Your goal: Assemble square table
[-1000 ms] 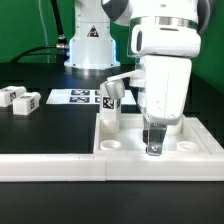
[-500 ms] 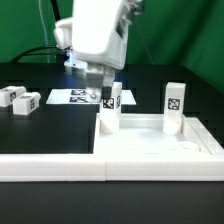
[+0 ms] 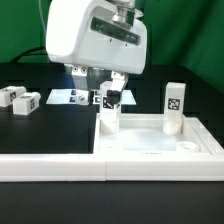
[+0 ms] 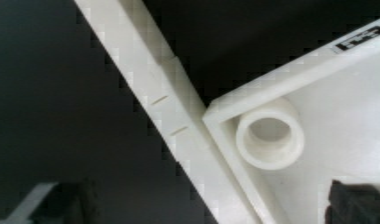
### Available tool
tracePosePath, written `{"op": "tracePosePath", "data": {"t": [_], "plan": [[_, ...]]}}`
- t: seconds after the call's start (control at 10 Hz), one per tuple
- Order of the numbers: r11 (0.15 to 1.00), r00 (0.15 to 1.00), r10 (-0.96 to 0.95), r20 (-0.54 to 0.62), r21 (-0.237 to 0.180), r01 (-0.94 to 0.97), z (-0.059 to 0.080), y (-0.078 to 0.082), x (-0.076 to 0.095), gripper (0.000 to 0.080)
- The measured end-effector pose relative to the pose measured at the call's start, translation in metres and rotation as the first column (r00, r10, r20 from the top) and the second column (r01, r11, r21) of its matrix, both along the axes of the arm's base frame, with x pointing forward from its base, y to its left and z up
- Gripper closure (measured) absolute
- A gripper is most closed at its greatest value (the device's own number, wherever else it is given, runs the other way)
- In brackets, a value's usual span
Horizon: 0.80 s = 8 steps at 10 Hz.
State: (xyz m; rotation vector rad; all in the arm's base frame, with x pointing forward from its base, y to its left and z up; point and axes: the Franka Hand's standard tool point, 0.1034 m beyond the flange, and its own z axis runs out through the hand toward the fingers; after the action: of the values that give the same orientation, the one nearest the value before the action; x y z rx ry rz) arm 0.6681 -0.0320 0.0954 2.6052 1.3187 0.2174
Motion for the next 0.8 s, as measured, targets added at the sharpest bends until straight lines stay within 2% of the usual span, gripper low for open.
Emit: {"op": "tracePosePath", "data": {"t": [0.1, 0.2, 0.3, 0.4, 0.5, 0.8], "plan": [[0.997, 0.997, -0.077, -0.001, 0.03, 0.077, -0.002, -0.021, -0.012, 0.015], [0.988, 0.989, -0.148, -0.014, 0.05, 0.149, -0.001, -0.05, -0.03, 0.015], [0.978, 0.979, -0.2, -0.035, 0.055, 0.201, -0.003, -0.074, -0.051, 0.015], [0.951, 0.954, -0.297, -0.04, 0.079, 0.299, -0.007, -0.088, -0.069, 0.015], [0.894, 0.901, -0.43, -0.065, 0.106, 0.434, -0.015, -0.091, -0.088, 0.015], [0.796, 0.808, -0.585, -0.068, 0.145, 0.588, -0.014, -0.086, -0.084, 0.015]]}}
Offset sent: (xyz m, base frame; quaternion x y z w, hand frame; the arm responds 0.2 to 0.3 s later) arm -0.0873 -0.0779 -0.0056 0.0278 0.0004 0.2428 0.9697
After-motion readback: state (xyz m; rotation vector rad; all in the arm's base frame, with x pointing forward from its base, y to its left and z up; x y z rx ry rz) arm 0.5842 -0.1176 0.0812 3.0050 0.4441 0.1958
